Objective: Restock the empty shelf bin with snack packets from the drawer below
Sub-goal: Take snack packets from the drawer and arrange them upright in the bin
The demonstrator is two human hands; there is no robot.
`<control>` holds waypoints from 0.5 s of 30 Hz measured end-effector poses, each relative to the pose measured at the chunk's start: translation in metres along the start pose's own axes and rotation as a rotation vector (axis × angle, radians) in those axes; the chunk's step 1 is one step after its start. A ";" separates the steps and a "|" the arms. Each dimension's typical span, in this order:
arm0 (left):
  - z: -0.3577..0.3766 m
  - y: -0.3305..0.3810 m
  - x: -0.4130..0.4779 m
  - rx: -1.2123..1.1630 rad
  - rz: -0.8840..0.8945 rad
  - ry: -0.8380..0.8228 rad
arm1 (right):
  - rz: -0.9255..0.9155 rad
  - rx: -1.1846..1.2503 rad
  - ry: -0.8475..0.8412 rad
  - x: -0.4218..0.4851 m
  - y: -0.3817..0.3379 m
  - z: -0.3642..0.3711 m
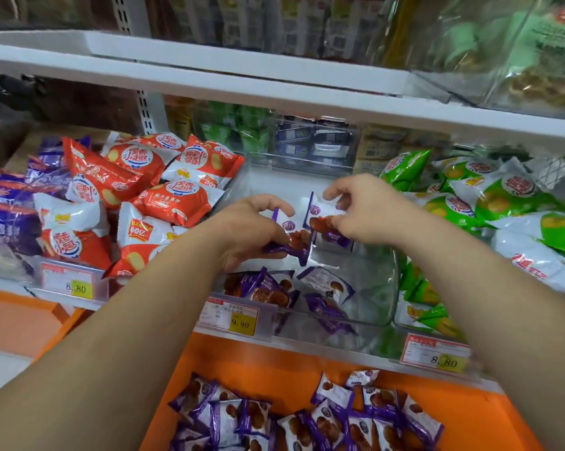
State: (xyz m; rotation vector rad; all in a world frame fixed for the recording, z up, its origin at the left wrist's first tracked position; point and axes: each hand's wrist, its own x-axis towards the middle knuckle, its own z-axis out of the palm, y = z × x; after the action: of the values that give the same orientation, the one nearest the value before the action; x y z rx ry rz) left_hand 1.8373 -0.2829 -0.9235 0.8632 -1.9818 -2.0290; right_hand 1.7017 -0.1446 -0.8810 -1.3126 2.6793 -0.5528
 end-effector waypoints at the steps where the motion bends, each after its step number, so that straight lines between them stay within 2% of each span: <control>1: -0.002 -0.001 0.001 0.034 0.006 0.029 | 0.004 -0.068 -0.051 0.008 -0.004 0.000; 6: -0.005 -0.010 0.004 0.301 0.038 0.138 | 0.083 -0.195 -0.222 0.035 -0.008 0.006; 11: -0.001 -0.013 0.013 0.380 0.160 0.205 | 0.074 -0.403 -0.249 0.045 -0.001 0.021; 15: 0.006 -0.018 0.021 0.439 0.209 0.173 | 0.060 -0.530 -0.196 0.049 0.004 0.035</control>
State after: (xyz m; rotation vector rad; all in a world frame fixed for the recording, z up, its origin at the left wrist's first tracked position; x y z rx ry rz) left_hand 1.8220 -0.2863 -0.9465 0.8305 -2.3388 -1.3812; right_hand 1.6776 -0.1906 -0.9121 -1.2964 2.7810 0.3061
